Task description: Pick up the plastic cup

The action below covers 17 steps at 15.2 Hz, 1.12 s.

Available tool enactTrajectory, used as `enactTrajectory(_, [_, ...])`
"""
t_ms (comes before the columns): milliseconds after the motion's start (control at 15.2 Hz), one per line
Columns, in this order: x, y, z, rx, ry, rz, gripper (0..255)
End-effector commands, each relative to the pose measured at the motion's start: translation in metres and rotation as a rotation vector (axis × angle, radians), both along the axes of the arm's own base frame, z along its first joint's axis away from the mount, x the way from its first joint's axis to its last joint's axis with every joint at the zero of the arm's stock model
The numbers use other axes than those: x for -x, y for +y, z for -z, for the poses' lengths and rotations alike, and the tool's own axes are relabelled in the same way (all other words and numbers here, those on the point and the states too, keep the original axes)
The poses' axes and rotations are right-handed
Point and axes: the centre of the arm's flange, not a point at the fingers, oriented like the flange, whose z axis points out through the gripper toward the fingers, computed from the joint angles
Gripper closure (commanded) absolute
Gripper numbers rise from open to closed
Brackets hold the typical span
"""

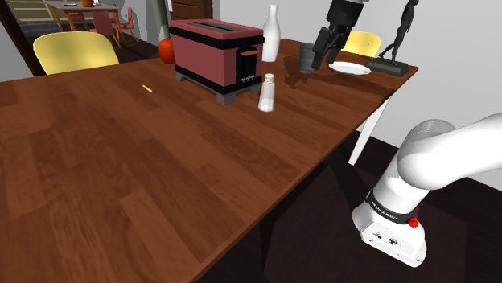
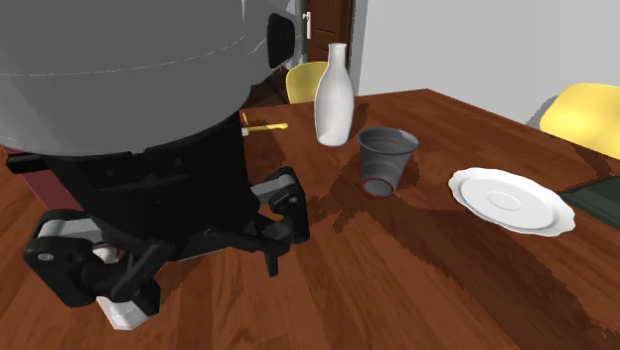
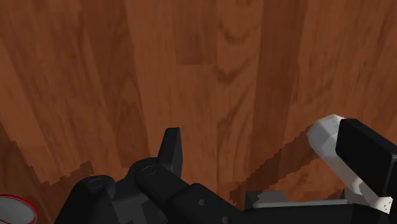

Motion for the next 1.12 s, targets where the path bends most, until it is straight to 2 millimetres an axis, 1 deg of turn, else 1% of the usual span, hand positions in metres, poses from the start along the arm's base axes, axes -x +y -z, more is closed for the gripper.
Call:
enactTrajectory(0, [0.000, 0.000, 0.000, 0.000, 0.000, 0.000, 0])
enactTrajectory(1056, [-0.139, -0.150, 0.007, 0.114, 0.066, -0.032, 0])
